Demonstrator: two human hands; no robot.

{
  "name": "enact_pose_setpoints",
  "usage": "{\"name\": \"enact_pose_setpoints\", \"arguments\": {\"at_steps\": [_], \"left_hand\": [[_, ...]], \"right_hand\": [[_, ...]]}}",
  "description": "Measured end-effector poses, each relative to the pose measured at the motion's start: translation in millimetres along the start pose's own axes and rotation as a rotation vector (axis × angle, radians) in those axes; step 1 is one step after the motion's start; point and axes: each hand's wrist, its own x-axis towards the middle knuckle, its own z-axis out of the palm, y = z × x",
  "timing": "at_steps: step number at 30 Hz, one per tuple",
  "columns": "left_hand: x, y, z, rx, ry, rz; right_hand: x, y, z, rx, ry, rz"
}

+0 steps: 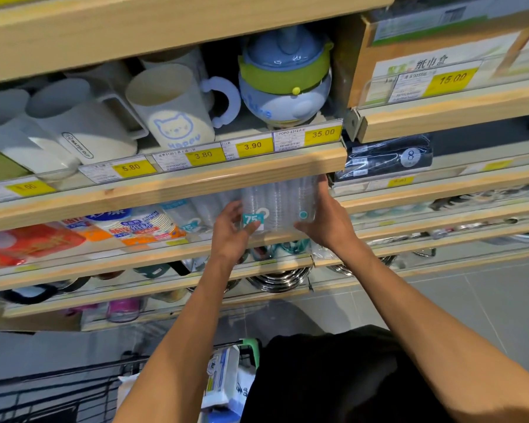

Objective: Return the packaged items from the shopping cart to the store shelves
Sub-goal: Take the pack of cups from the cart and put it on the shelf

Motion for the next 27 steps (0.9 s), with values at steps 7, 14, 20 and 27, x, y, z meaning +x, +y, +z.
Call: {"name": "enact_pose_setpoints", "arguments": {"at_steps": [7,14,20,27], "left_hand": [[-0.1,13.0,20.4,-0.037,0.11,0.023],[12.4,13.1,32.8,0.478,0.327,0.049],[-10.9,-0.7,22.7,0.566,0.349,0.106],[-75.9,-73.7,31.0,0.303,0.343,0.031]], "right_hand": [[12.6,-0.6,6.7,0.147,0.135,-0.084],[32.4,14.1,22.5,0.252,0.094,-0.12],[-7.7,9.7,28.3,0.434,0.156,-0.044],[-45.1,24.4,56.4,0.215,0.193,-0.136]]}}
